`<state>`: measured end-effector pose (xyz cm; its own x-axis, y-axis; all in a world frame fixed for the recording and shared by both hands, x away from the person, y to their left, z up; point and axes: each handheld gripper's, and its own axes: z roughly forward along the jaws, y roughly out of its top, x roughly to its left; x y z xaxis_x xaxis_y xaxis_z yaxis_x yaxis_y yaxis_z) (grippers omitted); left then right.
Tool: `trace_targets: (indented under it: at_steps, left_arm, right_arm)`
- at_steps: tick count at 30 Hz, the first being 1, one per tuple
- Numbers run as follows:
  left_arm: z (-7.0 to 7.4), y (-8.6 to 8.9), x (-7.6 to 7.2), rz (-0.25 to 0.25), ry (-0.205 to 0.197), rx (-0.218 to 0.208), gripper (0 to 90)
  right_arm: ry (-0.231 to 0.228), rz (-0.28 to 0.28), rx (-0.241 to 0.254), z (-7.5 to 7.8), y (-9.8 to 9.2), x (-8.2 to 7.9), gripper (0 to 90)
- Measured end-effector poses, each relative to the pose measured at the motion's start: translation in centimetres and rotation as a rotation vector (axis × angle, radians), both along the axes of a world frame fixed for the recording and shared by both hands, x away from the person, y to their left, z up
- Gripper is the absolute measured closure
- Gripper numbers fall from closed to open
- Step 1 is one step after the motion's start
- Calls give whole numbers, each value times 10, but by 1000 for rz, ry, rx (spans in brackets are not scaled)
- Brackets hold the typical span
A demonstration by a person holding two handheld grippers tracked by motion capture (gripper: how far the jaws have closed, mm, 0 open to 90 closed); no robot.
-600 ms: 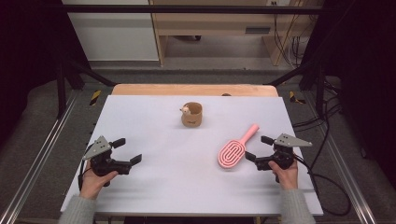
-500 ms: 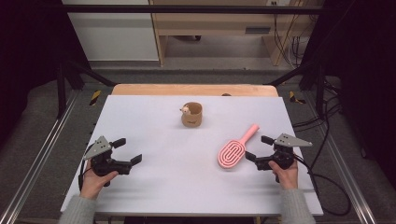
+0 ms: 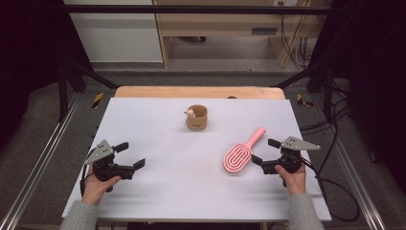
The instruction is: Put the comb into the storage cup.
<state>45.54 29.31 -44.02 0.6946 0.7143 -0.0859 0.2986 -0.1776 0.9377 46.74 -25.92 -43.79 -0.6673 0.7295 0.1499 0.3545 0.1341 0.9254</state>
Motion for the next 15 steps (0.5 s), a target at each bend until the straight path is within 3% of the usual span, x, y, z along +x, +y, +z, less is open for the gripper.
trace_targets:
  at_steps: [15]
  left_arm:
    - [0,1,1,5,5,-4,24]
  right_arm:
    - [11,-36,-45,6,8,7,8]
